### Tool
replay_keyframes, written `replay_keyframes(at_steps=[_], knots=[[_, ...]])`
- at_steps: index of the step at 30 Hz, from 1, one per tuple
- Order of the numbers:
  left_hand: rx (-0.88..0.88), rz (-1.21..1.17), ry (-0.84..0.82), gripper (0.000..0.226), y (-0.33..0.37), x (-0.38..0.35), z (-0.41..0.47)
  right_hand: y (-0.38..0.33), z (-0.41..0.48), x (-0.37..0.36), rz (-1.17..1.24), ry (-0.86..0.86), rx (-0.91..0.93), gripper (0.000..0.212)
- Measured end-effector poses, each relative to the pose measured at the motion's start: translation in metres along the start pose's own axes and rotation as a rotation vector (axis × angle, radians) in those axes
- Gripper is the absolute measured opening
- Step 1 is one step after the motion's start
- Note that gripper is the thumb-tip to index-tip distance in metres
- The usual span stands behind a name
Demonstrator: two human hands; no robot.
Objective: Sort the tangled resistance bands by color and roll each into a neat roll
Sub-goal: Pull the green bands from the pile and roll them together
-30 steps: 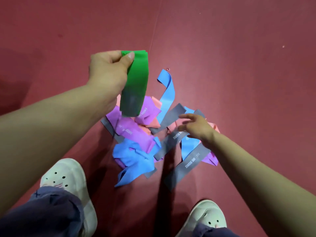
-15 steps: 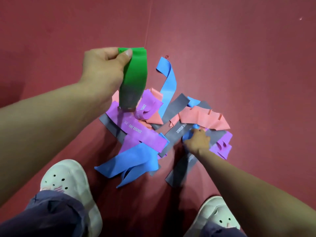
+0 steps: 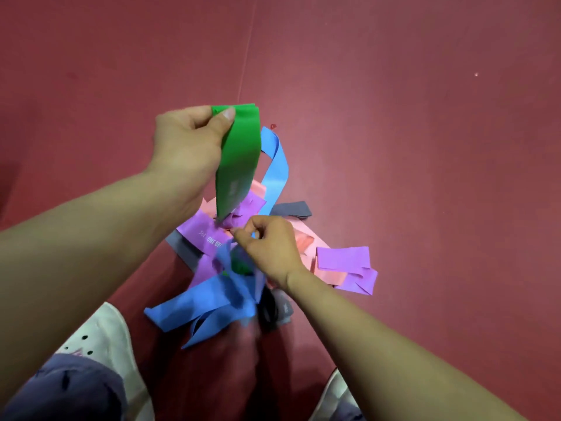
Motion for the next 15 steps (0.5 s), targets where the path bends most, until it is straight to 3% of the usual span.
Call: replay_keyframes(at_steps=[4,8,11,15], knots=[[-0.012,-0.014,0.012,0.022,0.006,0.003,0.002,-0.01,0.006,0.012,0.108,0.125,-0.048,0.039],[-0.011,-0.026,0.047,0.02,0.01,0.012,0.009,0.041,-0.004,0.065,-0.477,0.204,-0.319,0.013],[-0.009,-0.05,0.063,0.017,0.011,0.015,0.013,0.07,-0.022,0.084,-0.765,0.001,-0.506,0.026],[-0.016,-0.04,0.062,0.022,0.012,0.017,0.014,0.067,-0.027,0.05,-0.829,-0.072,-0.344,0.033]])
Point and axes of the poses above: each hand's wrist, its own z-axis towards the middle knuckle, its own x-axis out of the back of the hand, y = z × x, the point moved 1 cm from there along z, towards the middle knuckle
